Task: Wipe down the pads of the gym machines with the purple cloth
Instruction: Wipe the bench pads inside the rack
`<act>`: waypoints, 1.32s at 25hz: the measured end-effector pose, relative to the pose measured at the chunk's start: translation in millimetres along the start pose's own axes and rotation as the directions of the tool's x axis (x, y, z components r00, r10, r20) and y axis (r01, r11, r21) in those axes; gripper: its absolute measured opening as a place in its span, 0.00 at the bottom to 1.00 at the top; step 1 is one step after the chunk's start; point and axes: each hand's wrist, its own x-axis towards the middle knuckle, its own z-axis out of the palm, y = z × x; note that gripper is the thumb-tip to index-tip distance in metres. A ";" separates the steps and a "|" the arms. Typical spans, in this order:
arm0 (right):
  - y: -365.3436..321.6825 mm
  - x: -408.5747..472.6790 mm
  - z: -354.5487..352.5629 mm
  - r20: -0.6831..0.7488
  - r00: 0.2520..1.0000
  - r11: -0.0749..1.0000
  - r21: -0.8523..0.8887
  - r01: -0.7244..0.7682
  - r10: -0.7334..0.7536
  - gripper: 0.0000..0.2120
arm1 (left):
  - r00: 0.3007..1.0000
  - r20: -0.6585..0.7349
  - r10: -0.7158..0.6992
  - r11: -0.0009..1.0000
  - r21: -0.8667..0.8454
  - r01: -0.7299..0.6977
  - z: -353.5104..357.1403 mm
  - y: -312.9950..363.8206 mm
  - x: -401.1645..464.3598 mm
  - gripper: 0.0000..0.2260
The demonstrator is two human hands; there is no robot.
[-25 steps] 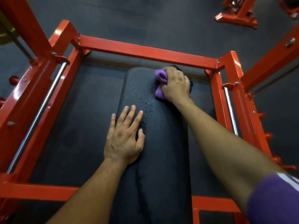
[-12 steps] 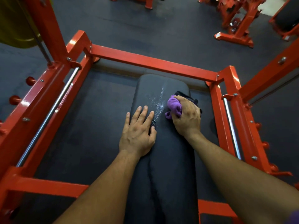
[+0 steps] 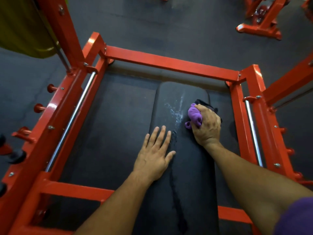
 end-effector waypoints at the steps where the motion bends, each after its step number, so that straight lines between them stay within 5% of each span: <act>1: 2.2 -0.7 1.4 -0.017 1.000 1.000 0.007 0.009 -0.009 0.26 | 1.000 -0.021 -0.004 1.000 0.012 0.005 1.6 0.2 0.6 0.32; 14: 8.7 0.1 2.7 -0.082 0.996 0.999 0.031 0.037 -0.034 0.23 | 0.971 -0.055 -0.232 0.971 0.048 0.235 1.2 48.5 -13.9 0.34; 33: 4.6 0.0 2.4 -0.072 0.997 1.000 0.019 0.023 -0.021 0.21 | 0.969 -0.143 -0.202 0.978 0.013 0.206 5.9 45.7 -15.3 0.29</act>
